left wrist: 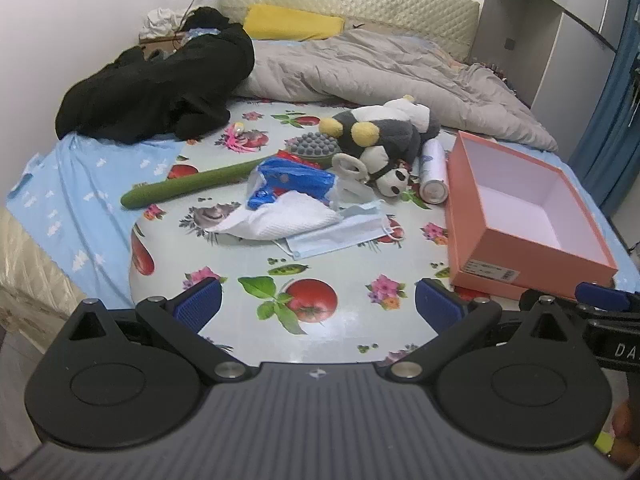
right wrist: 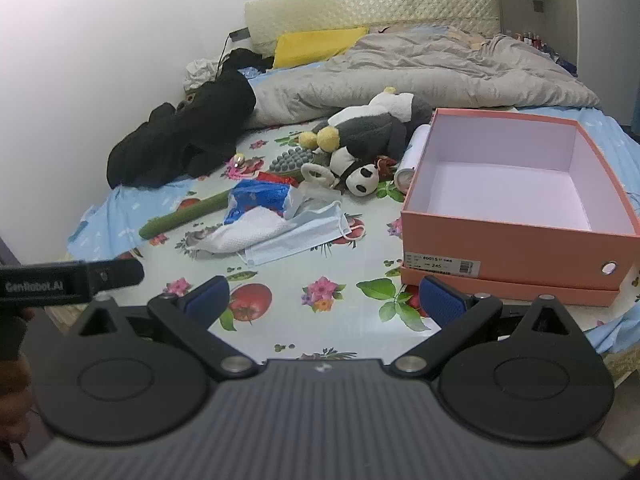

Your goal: Organize soft objects

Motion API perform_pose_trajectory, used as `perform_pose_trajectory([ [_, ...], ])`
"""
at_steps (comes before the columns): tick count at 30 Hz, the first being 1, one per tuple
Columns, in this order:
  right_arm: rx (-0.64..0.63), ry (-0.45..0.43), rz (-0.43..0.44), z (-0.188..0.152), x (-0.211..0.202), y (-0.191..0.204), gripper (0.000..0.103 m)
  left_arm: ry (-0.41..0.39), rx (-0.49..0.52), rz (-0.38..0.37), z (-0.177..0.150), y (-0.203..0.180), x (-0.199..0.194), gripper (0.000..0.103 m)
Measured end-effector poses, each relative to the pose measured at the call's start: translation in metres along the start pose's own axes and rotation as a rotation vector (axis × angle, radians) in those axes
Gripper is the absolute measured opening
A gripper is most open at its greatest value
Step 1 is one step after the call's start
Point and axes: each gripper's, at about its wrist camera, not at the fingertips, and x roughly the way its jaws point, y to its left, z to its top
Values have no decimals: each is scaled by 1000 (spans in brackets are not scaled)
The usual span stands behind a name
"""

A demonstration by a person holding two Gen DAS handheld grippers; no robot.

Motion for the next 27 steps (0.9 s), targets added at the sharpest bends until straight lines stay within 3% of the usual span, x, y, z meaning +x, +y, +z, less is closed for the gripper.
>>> perform_pose_trajectory([
  [11,19,10,11,0,-7,1,103,30,-41,-13,-4,1,10,103],
  [27,1,16,18,-4,-10,5,103,34,-2,-32,-2,0,-1,103],
])
